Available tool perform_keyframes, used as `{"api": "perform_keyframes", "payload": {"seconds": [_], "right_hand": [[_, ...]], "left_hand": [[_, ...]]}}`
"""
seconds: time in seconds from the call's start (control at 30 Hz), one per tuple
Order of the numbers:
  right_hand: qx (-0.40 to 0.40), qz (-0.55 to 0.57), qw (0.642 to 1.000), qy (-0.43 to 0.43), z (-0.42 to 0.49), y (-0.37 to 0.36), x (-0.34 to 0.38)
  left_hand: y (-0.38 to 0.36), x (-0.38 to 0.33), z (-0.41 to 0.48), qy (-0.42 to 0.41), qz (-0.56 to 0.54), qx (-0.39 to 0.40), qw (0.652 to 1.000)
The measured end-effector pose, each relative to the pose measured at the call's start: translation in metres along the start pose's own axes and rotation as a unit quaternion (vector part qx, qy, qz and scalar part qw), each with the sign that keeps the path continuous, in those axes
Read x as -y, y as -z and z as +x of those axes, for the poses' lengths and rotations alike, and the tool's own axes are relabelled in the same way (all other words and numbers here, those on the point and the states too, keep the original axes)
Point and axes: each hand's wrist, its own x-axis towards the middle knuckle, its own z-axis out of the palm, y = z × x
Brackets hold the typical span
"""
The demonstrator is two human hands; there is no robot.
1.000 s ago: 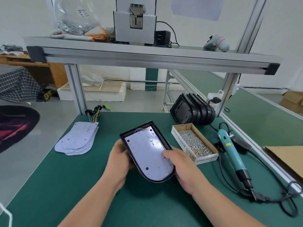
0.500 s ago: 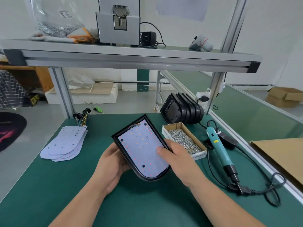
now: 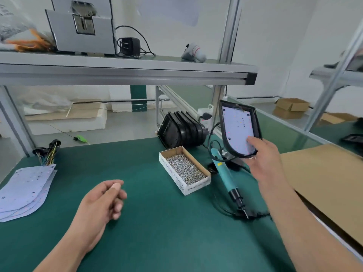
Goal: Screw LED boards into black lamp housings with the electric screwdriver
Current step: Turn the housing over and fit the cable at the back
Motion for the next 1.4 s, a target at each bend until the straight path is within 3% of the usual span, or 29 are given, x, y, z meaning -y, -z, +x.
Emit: {"api": "perform_keyframes", "payload": {"seconds": [0.23,0.47,0.73,0.87,1.0,1.17,1.33,1.4], "right_hand": [[-0.151,0.015,0.988,-0.024,0.039,0.084,0.015],[-0.211,-0.019,0.977,-0.015,0.048,0.142,0.021],[-0.285,-0.140,0.948,-0.014,0.050,0.198,0.025],[-0.302,-0.260,0.917,-0.033,0.051,0.203,0.012],[-0.343,-0.398,0.851,-0.005,0.049,0.194,0.009],[-0.292,-0.479,0.815,0.147,0.039,0.163,0.010],[-0.161,-0.465,0.840,0.228,0.020,0.096,-0.005],[-0.098,-0.486,0.833,0.245,0.013,0.067,-0.015]], "left_hand": [[0.000,0.003,0.002,-0.006,0.010,0.011,1.000],[0.004,0.009,0.006,-0.013,0.005,0.019,1.000],[0.007,0.012,0.009,-0.017,0.000,0.036,0.999],[0.007,0.011,0.008,-0.017,-0.004,0.044,0.999],[0.007,0.010,0.008,-0.011,-0.009,0.044,0.999],[0.002,0.007,0.005,-0.010,-0.005,0.037,0.999],[0.000,0.004,0.001,-0.008,-0.001,0.032,0.999],[-0.002,0.003,0.000,-0.005,-0.003,0.030,1.000]]}}
